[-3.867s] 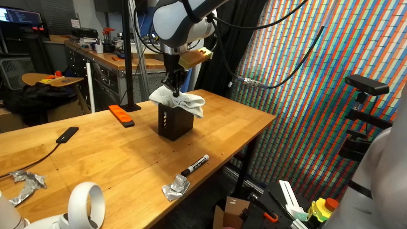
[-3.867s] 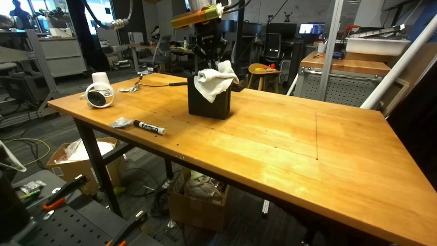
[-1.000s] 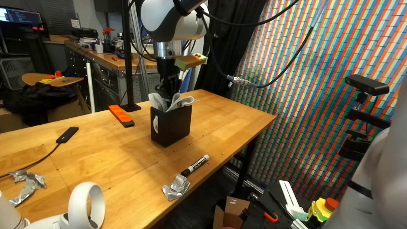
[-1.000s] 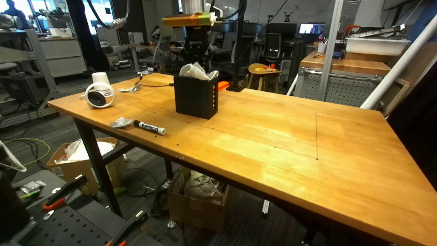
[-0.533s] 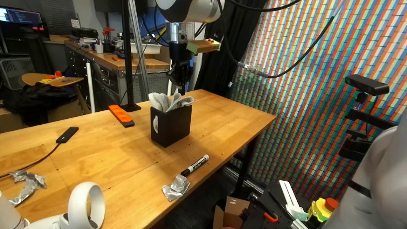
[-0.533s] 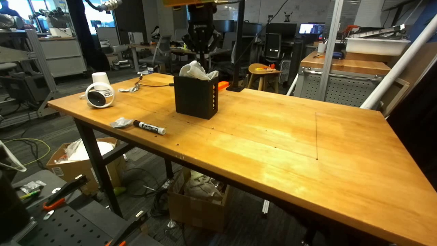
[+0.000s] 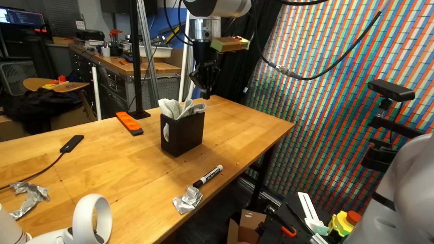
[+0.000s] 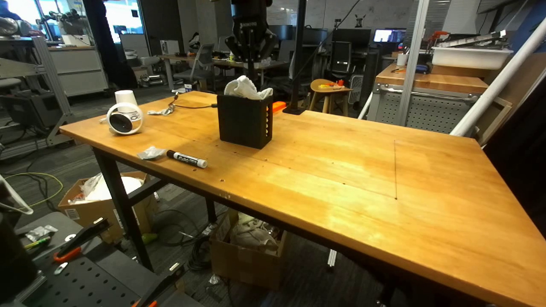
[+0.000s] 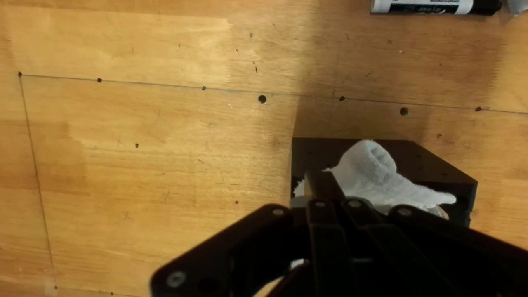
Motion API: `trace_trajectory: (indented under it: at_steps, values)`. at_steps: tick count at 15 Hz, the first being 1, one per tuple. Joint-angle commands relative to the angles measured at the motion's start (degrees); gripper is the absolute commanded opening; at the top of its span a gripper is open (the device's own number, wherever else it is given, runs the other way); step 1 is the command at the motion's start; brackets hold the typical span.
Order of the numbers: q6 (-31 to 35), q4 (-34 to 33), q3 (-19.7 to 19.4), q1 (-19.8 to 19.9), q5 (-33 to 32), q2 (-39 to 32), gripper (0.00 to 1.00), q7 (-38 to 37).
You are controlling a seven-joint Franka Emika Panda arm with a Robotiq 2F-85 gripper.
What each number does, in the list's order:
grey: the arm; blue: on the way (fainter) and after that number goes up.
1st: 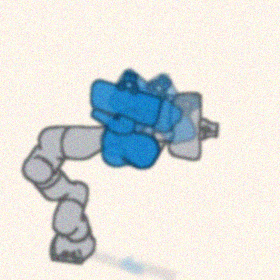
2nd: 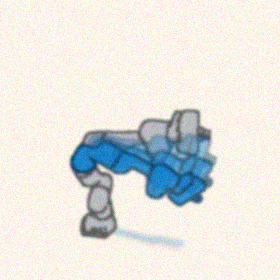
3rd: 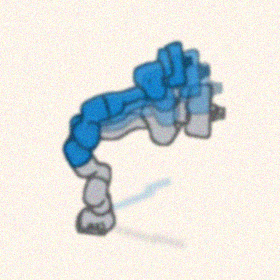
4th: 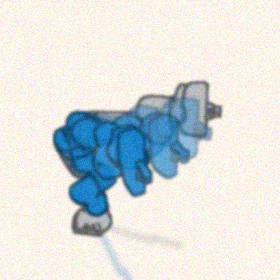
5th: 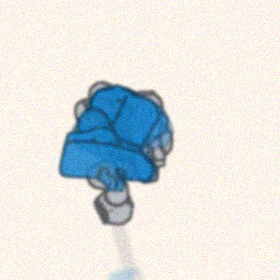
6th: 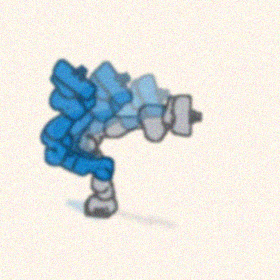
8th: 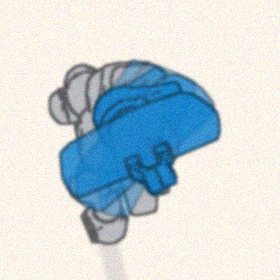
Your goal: Put the towel deep inside the black object
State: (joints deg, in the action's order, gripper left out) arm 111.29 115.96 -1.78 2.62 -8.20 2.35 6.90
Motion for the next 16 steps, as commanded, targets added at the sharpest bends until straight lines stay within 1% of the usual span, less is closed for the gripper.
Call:
trace_trajectory:
  at_steps: [1,9,16]
  values:
    - [-1.18,2.38,-0.27,0.08,-2.15,2.39,0.0,-1.87]
    - [-2.52,4.04,0.07,-0.25,-3.27,1.95,0.0,-1.69]
    - [-2.91,3.51,0.61,-1.09,-2.58,1.47,0.0,-0.48]
